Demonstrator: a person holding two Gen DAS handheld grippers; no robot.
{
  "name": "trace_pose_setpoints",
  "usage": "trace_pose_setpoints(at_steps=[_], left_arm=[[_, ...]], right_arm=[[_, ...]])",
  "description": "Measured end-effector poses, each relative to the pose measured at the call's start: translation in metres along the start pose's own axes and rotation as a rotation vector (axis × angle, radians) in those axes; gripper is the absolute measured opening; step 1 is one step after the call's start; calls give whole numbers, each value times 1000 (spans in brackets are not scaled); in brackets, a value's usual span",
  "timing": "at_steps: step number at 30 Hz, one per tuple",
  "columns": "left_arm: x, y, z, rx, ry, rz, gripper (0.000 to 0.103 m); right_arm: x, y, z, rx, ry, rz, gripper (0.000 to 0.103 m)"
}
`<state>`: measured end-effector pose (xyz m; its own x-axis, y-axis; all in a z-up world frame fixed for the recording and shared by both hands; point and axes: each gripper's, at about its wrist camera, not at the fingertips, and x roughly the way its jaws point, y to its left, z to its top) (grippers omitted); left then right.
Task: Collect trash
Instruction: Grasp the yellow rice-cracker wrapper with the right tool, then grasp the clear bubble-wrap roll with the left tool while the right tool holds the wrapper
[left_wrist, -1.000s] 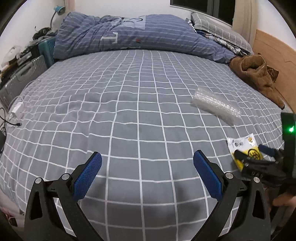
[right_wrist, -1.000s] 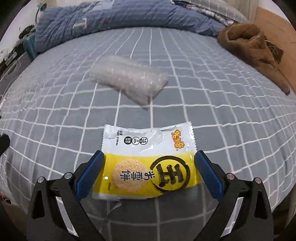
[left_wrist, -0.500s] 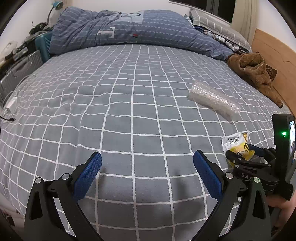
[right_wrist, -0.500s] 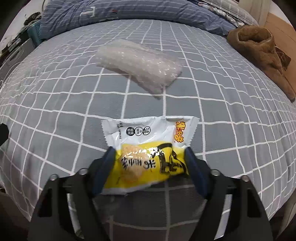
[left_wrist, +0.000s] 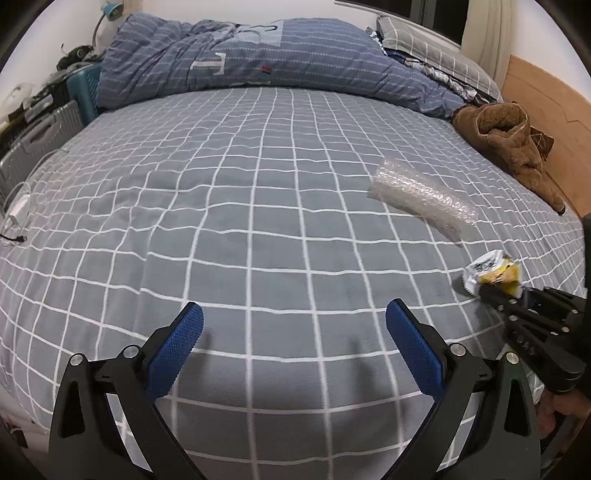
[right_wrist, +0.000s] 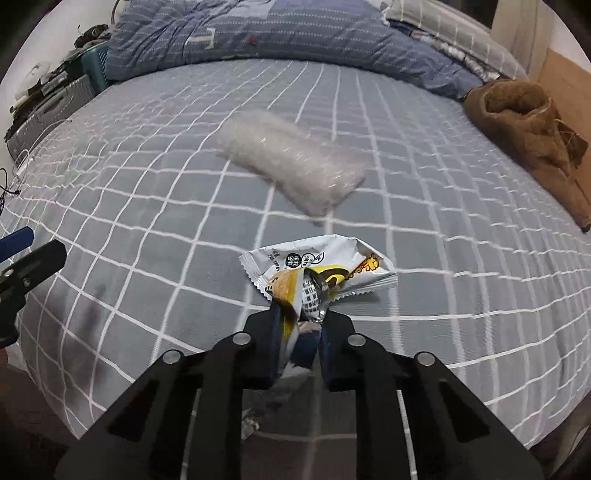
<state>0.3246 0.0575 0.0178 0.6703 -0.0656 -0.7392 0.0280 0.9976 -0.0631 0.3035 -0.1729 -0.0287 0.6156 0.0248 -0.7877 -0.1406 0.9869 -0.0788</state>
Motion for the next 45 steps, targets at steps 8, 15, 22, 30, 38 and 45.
trace_pose_setpoints(at_steps=[8, 15, 22, 30, 38, 45], left_arm=[[14, -40, 13, 22, -8, -14, 97], [42, -88, 56, -27, -9, -68, 97], [89, -134, 88, -22, 19, -61, 97], [138, -154, 98, -72, 103, -57, 95], [141, -175, 88, 14, 92, -18, 63], [137, -178, 87, 38, 85, -41, 45]], right_arm=[[-26, -58, -3, 48, -63, -75, 15], [-33, -113, -12, 122, -60, -91, 15], [-33, -136, -14, 155, -53, -72, 15], [-21, -140, -15, 169, -21, -56, 15], [-17, -129, -12, 137, -14, -56, 15], [-18, -126, -11, 130, -17, -57, 15]])
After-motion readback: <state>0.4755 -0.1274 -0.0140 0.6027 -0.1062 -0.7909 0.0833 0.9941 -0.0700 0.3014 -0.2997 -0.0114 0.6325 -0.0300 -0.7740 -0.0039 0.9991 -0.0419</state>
